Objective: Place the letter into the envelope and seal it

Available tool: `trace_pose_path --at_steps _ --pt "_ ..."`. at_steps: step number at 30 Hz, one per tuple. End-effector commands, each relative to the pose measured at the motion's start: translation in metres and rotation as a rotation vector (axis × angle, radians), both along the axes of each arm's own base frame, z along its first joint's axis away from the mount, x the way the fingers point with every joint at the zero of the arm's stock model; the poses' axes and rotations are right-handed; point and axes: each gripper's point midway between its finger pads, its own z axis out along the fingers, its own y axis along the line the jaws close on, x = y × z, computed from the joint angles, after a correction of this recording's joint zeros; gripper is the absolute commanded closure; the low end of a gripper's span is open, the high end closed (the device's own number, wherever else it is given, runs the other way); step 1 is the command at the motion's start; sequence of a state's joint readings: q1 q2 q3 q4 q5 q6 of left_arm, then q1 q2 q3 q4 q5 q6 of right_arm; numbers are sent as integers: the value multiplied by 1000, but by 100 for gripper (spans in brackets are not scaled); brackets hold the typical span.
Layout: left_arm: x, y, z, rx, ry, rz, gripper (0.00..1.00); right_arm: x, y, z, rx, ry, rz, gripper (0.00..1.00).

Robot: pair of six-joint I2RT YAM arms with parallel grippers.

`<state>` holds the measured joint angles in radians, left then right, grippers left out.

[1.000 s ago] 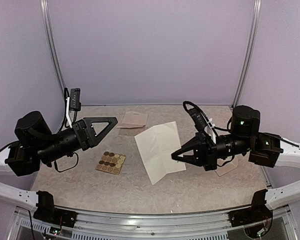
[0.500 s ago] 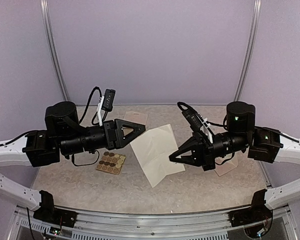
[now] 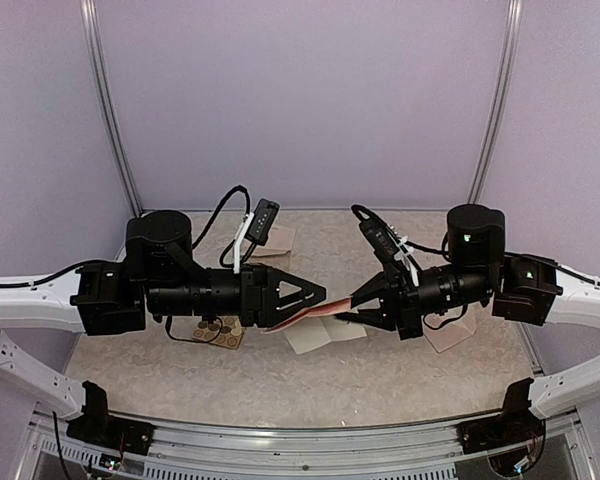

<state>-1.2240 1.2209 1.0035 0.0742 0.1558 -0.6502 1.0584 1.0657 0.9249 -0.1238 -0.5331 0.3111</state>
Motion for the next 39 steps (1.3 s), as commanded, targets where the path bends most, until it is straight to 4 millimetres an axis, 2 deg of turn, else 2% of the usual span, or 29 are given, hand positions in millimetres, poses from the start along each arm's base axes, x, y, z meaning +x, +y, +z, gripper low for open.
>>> trace_pose_path --at_steps 1,17,22,34,39 --pt "-10 -5 16 -41 -33 -54 45 1 2 8 6 -5 -12 100" --pt "-14 -3 -9 48 -69 -77 41 -28 -5 27 90 5 132 100" --pt "-26 -4 -13 62 -87 -148 42 -28 -5 27 86 9 135 100" --pt "-35 -3 -27 118 -94 -192 61 -31 -1 24 68 28 163 100" --pt "-42 -4 -27 115 -101 -235 76 -27 0 20 47 29 144 100"
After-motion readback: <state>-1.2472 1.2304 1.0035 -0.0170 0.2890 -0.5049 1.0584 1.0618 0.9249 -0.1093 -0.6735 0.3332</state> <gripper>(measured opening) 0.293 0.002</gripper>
